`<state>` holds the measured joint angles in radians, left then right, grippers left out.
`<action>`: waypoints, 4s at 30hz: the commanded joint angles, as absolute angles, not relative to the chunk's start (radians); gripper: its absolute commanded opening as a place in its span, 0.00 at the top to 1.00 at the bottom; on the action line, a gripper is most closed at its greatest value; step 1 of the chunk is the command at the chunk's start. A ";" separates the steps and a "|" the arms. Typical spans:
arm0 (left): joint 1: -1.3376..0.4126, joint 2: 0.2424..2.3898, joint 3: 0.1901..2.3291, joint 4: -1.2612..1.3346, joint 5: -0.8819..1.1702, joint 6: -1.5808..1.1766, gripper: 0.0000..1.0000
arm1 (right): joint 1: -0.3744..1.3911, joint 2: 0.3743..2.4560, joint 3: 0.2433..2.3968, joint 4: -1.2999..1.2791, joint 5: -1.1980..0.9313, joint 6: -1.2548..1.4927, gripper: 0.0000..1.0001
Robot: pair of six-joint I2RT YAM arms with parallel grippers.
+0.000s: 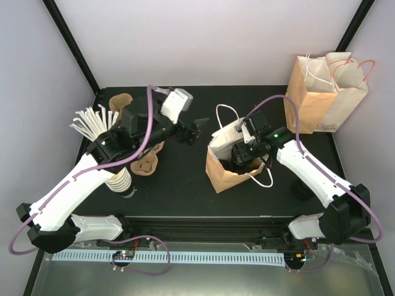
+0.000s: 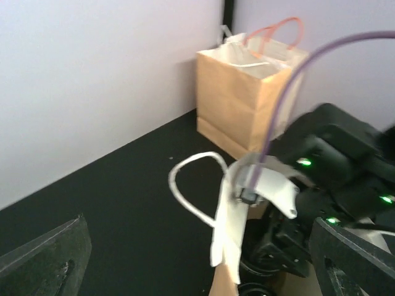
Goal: Pack the takeout coffee
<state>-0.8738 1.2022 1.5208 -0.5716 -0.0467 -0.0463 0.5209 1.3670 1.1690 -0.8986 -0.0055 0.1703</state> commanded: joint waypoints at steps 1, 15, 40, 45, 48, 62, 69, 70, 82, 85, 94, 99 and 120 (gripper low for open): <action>-0.767 1.174 1.506 -0.669 -0.018 -0.238 0.01 | 0.510 1.366 1.132 -0.920 0.057 0.140 0.99; -0.444 1.340 1.496 -0.586 0.376 -0.355 0.01 | 0.511 1.292 1.036 -0.846 0.011 0.120 0.99; -0.603 1.709 1.674 -0.570 0.893 -0.141 0.14 | 0.519 1.231 0.964 -0.784 0.058 0.083 0.99; -0.629 1.723 1.715 -0.680 0.773 -0.065 0.33 | 0.520 1.211 0.953 -0.782 0.064 0.072 0.99; -0.659 1.722 1.733 -0.712 0.712 -0.027 0.36 | 0.520 1.208 0.954 -0.789 0.069 0.073 0.99; -0.737 1.750 1.784 -0.815 0.594 0.018 0.73 | 0.542 1.218 0.977 -0.789 0.117 0.058 0.99; -0.742 1.732 1.794 -0.859 0.529 0.034 0.98 | 0.563 1.223 0.986 -0.804 0.120 0.070 0.99; -0.742 1.726 1.793 -0.867 0.529 0.040 0.98 | 0.569 1.223 0.987 -0.804 0.117 0.074 0.99; -0.726 1.607 1.780 -1.015 0.471 0.030 0.99 | 0.757 1.209 1.029 -0.818 0.119 0.072 0.99; -0.726 1.546 1.741 -1.021 0.437 0.019 0.99 | 0.815 1.197 1.026 -0.819 0.128 0.068 0.99; -0.768 1.380 1.514 -0.869 0.370 0.040 0.99 | 0.850 1.166 0.993 -0.779 0.207 0.042 0.99; -0.777 1.319 1.406 -0.687 0.337 0.049 0.98 | 0.855 1.158 0.921 -0.640 0.276 0.016 0.99; -0.729 1.437 1.613 -0.687 0.387 -0.146 0.24 | 0.856 1.249 0.883 -0.612 0.163 0.047 0.99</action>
